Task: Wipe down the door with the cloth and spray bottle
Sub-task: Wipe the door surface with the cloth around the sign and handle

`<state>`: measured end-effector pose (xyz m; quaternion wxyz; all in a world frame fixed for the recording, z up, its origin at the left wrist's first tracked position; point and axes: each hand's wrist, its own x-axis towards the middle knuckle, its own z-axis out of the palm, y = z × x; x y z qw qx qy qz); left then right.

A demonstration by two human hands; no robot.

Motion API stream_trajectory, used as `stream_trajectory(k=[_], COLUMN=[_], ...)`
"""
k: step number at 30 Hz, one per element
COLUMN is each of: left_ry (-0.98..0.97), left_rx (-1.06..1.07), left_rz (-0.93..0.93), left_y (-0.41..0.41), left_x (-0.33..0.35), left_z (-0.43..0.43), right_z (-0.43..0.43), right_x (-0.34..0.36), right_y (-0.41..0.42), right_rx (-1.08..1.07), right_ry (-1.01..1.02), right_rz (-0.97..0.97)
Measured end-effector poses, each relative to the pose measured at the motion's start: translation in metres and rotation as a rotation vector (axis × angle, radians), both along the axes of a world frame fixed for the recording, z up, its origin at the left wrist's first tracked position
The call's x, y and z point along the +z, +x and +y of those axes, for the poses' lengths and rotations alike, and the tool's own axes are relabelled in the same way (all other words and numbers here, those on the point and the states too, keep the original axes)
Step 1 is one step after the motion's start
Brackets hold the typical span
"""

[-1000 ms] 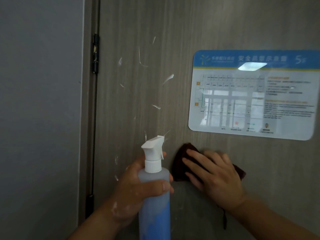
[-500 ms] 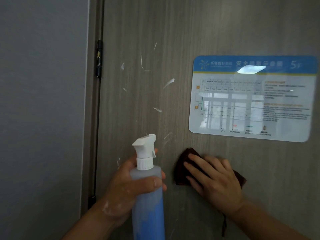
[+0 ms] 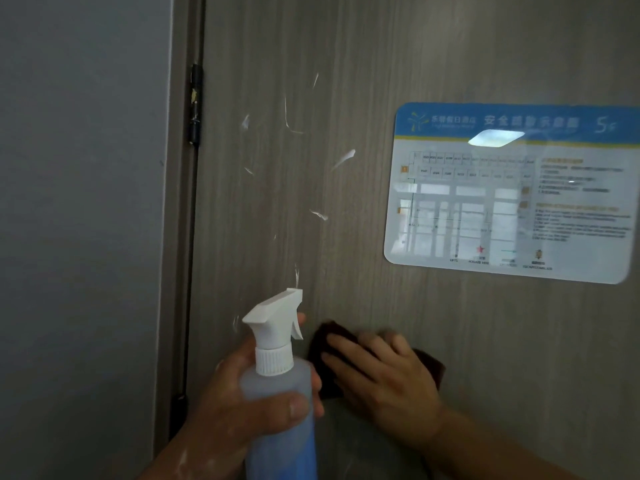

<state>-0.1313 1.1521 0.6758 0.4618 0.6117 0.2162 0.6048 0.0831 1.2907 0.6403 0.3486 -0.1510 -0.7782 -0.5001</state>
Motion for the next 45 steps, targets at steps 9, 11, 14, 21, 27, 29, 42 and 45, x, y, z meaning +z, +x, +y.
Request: stream_trajectory(k=[9, 11, 14, 21, 27, 29, 42, 45], left_ry=[-0.004, 0.001, 0.014, -0.019, -0.042, -0.036, -0.047, -0.057], left_rx=[-0.007, -0.012, 0.005, 0.078, 0.104, 0.135, 0.117, 0.121], left_rz=[0.045, 0.037, 0.059, 0.043, 0.018, 0.018, -0.059, -0.042], left_y=[-0.005, -0.005, -0.007, -0.024, -0.024, -0.026, -0.032, -0.034], left_x=[0.004, 0.002, 0.001, 0.004, 0.002, -0.001, -0.004, -0.01], left_z=[-0.005, -0.008, -0.014, -0.012, -0.009, -0.01, -0.017, -0.015], right_z=[0.007, 0.008, 0.009, 0.008, 0.007, 0.005, 0.004, 0.007], right_x=[0.091, 0.042, -0.019, 0.076, 0.066, 0.046, 0.087, 0.082], right_y=[-0.031, -0.024, 0.0, -0.014, -0.023, -0.016, -0.044, -0.055], right_rx=[-0.015, 0.005, 0.045, 0.02, -0.001, -0.014, -0.004, 0.002], right_ry=[0.08, 0.054, 0.018, 0.085, 0.042, 0.018, 0.017, 0.007], right_rz=[0.356, 0.208, -0.098, 0.171, 0.295, 0.276, 0.297, 0.371])
